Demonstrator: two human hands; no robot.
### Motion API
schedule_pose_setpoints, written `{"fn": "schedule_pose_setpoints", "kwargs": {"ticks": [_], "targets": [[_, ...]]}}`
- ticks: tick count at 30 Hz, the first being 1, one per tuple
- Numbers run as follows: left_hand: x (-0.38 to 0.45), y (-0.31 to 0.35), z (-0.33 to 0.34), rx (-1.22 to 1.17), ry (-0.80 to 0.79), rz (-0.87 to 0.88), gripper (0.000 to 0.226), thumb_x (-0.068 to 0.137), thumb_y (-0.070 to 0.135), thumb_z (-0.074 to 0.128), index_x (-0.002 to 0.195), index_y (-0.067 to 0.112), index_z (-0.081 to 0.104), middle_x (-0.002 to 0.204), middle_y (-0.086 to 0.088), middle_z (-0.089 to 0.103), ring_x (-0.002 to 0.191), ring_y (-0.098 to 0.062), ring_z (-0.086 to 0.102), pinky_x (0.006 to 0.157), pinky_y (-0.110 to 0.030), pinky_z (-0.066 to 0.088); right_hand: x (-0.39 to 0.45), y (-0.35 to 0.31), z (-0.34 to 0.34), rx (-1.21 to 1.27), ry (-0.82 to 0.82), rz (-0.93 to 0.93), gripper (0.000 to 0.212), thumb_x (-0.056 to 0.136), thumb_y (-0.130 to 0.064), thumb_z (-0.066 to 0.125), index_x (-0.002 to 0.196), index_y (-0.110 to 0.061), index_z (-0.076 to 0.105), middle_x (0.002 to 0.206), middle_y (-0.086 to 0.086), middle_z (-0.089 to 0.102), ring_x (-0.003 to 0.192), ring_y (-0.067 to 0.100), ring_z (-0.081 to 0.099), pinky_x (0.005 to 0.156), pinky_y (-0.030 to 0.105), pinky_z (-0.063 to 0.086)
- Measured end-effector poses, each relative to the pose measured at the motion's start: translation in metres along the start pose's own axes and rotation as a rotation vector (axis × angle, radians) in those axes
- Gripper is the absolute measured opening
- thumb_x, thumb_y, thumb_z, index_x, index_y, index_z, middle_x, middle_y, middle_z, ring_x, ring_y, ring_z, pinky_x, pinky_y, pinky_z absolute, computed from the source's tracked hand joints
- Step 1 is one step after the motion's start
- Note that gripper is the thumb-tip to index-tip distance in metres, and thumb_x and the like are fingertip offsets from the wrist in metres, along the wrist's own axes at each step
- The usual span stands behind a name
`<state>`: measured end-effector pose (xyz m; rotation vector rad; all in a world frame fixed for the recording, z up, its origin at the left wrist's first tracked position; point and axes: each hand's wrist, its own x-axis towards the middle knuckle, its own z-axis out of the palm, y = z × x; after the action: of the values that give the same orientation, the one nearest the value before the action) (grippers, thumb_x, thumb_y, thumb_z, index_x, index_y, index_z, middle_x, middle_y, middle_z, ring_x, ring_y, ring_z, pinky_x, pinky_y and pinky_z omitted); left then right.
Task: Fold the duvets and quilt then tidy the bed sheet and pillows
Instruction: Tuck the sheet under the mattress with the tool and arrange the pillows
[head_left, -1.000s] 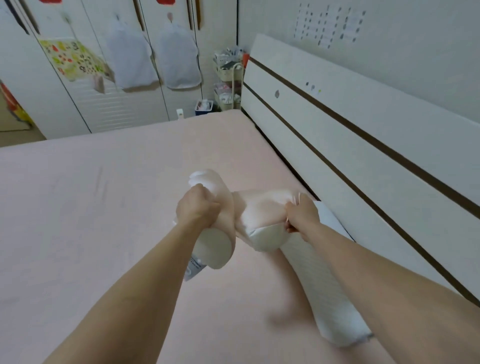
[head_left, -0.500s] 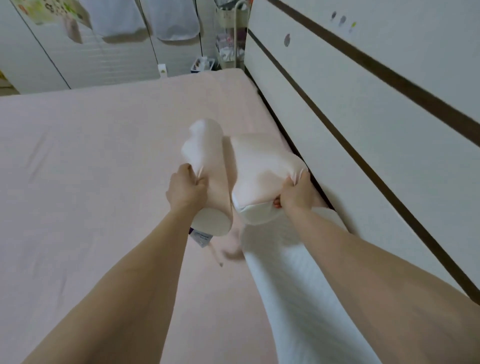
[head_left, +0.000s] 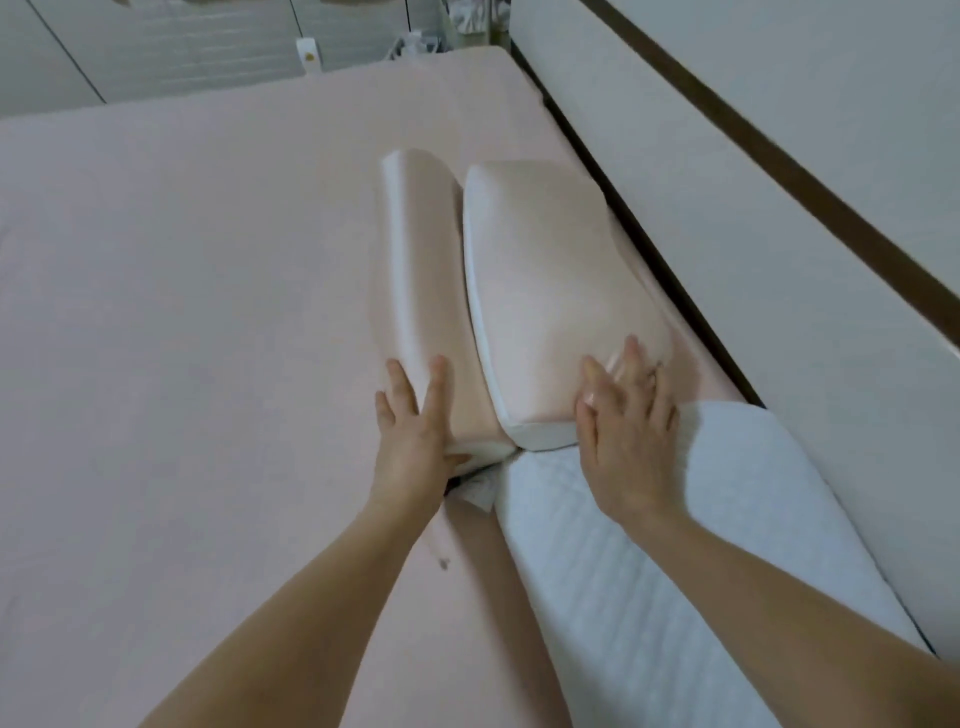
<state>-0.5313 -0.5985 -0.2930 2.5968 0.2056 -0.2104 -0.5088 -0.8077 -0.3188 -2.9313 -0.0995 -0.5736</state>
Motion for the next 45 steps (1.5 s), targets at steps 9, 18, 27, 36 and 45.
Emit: {"fn": "schedule_pose_setpoints", "kwargs": {"ticks": [9,18,27,36,45], "targets": [[0.05,0.025,0.017,0.299,0.243,0.06,0.08,0.096,0.007,0.045,0.153,0.025,-0.008,0.159,-0.004,-0.021,0.146,-0.039,-0.009,0.095,-0.045,0.048,0.036,-0.022,0.04,-0.018,-0.461,-0.303,0.068,0.094,-0.05,0.011,0.154,-0.02,0.004,0.161,-0.001,-0.007,0.148,0.018,-0.009,0.12,0.042,0.002],[0.017,0.032,-0.044,0.385,-0.155,0.116,0.05,0.097,0.029,0.045,0.144,0.022,0.031,0.144,-0.002,0.038,0.125,-0.029,0.049,0.091,-0.04,0.042,0.023,-0.051,-0.002,0.139,-0.501,-0.065,0.051,0.099,-0.03,0.039,0.145,-0.011,0.029,0.154,0.008,0.028,0.141,0.022,0.025,0.115,0.037,0.018],[-0.197,-0.055,-0.215,0.545,-0.352,-0.137,0.036,0.099,0.029,0.041,0.131,0.016,0.053,0.132,-0.006,0.055,0.118,-0.027,0.056,0.095,-0.034,0.044,-0.068,-0.208,-0.185,0.223,-0.828,-0.206,0.03,0.099,-0.023,0.038,0.125,-0.011,0.05,0.123,0.008,0.059,0.113,0.026,0.055,0.089,0.029,0.041],[-0.439,-0.155,-0.424,0.484,-0.131,-0.257,0.036,0.099,0.029,0.04,0.131,0.017,0.05,0.133,-0.002,0.054,0.119,-0.024,0.054,0.094,-0.034,0.044,-0.152,-0.4,-0.384,0.26,-0.764,-0.221,0.033,0.097,-0.02,0.039,0.126,-0.009,0.051,0.123,0.009,0.059,0.108,0.026,0.056,0.078,0.028,0.041],[-0.61,-0.31,-0.567,0.623,-0.119,-0.399,0.038,0.097,0.026,0.044,0.134,0.017,0.047,0.135,-0.002,0.051,0.122,-0.023,0.051,0.094,-0.036,0.044,-0.269,-0.566,-0.475,0.251,-0.757,-0.257,0.029,0.095,-0.018,0.04,0.12,-0.009,0.053,0.12,0.009,0.058,0.102,0.025,0.056,0.081,0.032,0.046]]}}
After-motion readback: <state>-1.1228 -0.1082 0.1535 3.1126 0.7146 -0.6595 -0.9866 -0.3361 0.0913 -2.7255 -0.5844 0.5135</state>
